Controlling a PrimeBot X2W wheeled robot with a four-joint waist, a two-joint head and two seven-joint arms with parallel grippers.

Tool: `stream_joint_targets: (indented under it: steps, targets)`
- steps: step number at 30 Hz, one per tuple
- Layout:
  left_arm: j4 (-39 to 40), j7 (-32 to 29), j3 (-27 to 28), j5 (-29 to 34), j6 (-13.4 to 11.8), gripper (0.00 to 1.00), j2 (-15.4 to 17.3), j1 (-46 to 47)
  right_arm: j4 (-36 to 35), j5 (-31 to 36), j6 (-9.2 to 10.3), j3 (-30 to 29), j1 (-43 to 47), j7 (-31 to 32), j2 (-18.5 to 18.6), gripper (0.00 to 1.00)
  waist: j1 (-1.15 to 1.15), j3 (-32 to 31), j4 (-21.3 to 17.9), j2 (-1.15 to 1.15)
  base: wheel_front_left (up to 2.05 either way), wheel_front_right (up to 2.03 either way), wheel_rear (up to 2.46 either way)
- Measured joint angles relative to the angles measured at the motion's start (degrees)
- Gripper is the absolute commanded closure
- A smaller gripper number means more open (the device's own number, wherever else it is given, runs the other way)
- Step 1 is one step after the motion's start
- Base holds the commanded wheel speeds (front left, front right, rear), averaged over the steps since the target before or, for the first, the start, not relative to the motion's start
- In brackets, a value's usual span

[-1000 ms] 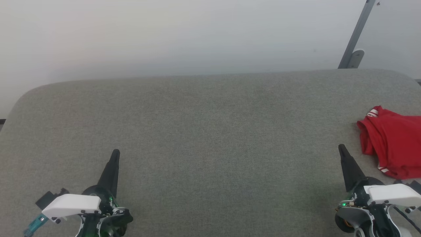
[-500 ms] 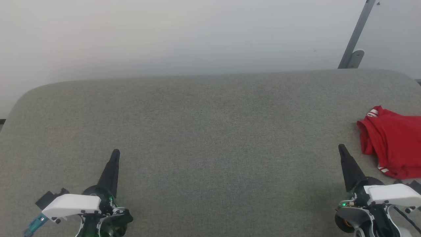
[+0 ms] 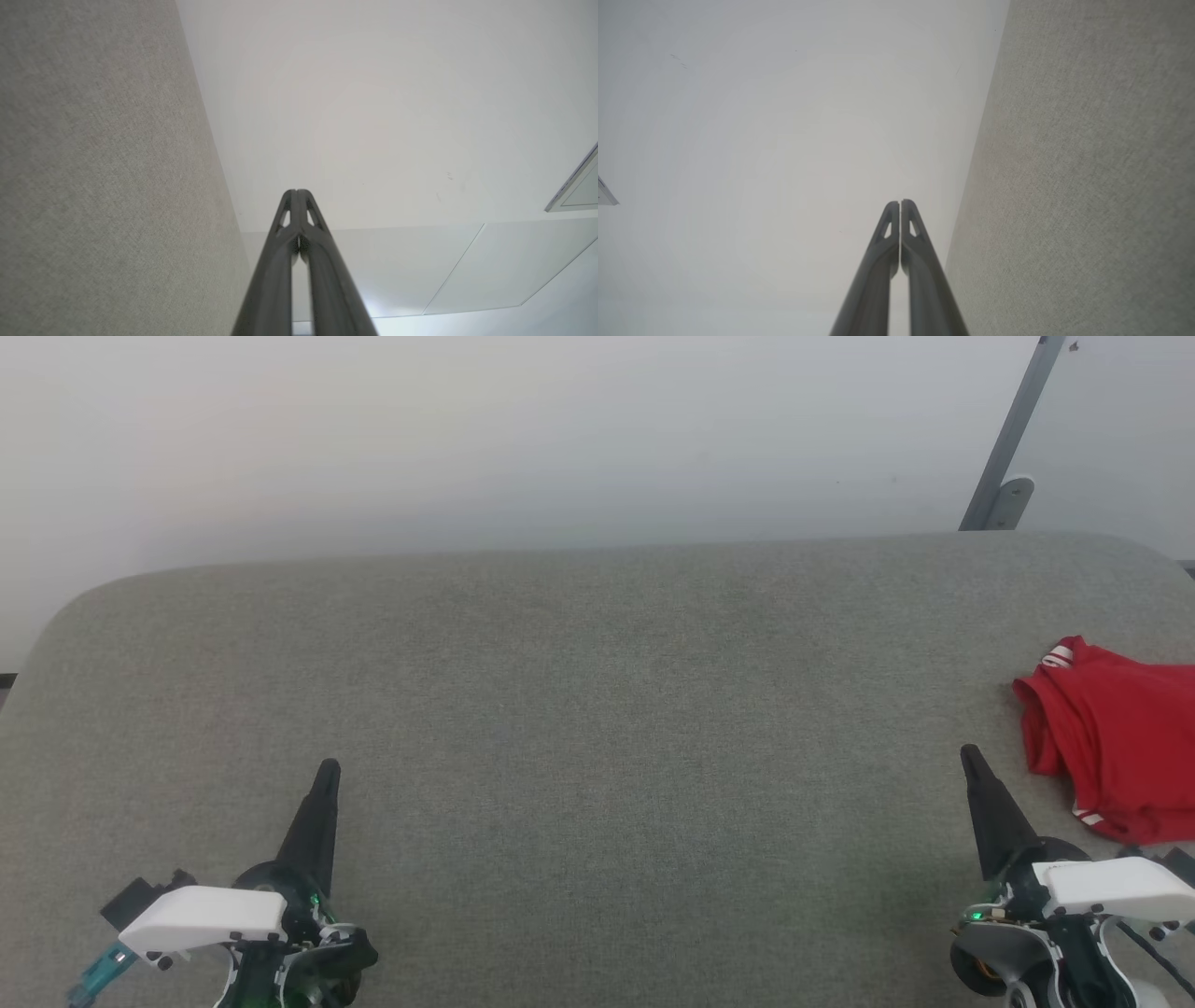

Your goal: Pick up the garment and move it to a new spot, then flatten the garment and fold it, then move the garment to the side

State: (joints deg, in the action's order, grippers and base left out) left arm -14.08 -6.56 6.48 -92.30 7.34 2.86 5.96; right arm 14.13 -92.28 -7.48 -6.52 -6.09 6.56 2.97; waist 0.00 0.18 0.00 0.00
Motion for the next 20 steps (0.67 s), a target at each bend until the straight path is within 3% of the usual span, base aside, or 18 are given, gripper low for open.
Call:
stream_joint_targets:
  steps: [20]
  targets:
    - [0.0, 0.0, 0.0, 0.0, 0.0, 1.0, 0.0, 0.0, 0.0, 0.0, 0.0, 0.01, 0.0, 0.0, 0.0, 1.0, 0.0, 0.0, 0.0, 0.0, 0.0, 0.0, 0.0]
